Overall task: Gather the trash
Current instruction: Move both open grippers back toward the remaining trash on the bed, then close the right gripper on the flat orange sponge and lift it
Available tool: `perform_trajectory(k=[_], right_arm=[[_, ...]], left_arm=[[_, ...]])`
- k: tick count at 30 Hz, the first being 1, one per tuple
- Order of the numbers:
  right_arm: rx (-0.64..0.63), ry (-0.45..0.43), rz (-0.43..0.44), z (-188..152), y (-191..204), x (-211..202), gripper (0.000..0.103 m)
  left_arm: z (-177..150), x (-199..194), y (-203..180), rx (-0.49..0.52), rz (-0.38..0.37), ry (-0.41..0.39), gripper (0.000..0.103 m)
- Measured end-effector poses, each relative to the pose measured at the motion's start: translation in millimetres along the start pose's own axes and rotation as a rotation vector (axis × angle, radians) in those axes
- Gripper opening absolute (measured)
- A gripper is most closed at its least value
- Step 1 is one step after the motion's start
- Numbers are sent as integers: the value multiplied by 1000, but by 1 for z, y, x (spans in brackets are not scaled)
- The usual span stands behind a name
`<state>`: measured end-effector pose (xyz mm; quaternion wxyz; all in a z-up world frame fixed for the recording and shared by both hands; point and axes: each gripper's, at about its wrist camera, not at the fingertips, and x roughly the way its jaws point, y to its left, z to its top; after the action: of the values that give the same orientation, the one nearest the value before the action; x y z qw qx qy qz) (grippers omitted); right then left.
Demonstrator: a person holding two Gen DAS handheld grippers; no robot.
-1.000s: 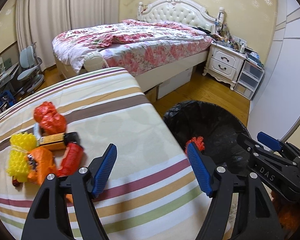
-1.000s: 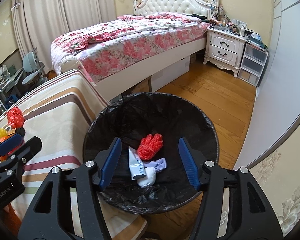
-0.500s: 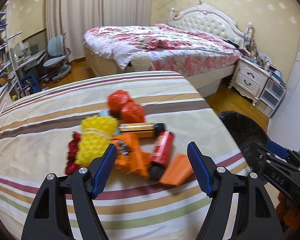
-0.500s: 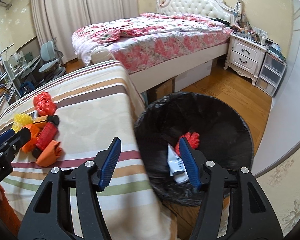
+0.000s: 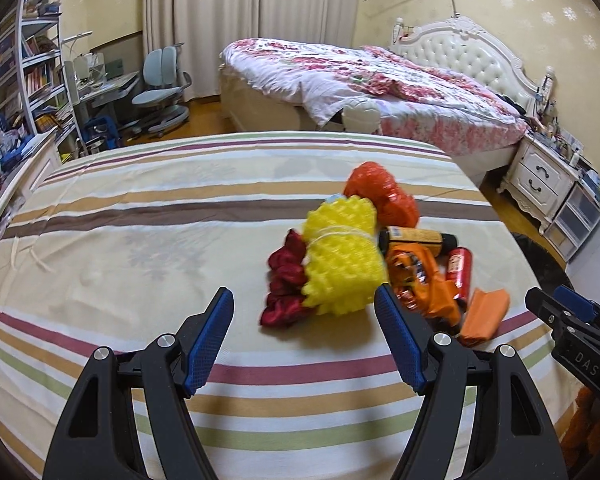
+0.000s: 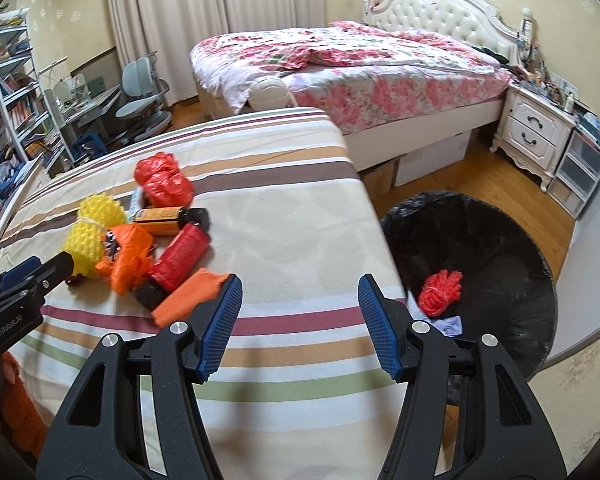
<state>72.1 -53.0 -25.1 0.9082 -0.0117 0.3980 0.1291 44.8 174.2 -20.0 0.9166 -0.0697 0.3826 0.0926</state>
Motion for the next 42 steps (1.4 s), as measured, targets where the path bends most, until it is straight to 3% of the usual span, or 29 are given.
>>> perform_trajectory(k=[8, 16, 28, 35, 37, 42], right_arm=[[-42, 40, 61, -5, 39, 8, 59], [-79, 71, 41, -8, 63, 18, 59], [-30, 93, -15, -17, 32, 15, 66], [-67, 71, 2, -9, 45, 19, 66], [-88, 69, -2, -8, 49, 23, 64], [-103, 75, -5, -5, 50, 28, 36]], left_arm=[[-7, 5, 22, -22, 27, 37, 71], [-9, 5, 34, -38, 27, 48, 71], [-10, 8, 38, -37, 11, 53, 71], [-9, 10, 38, -30, 10, 58, 71], [-9, 11, 39, -34, 6, 65, 71], [-8, 15, 39, -35, -5, 80, 71]])
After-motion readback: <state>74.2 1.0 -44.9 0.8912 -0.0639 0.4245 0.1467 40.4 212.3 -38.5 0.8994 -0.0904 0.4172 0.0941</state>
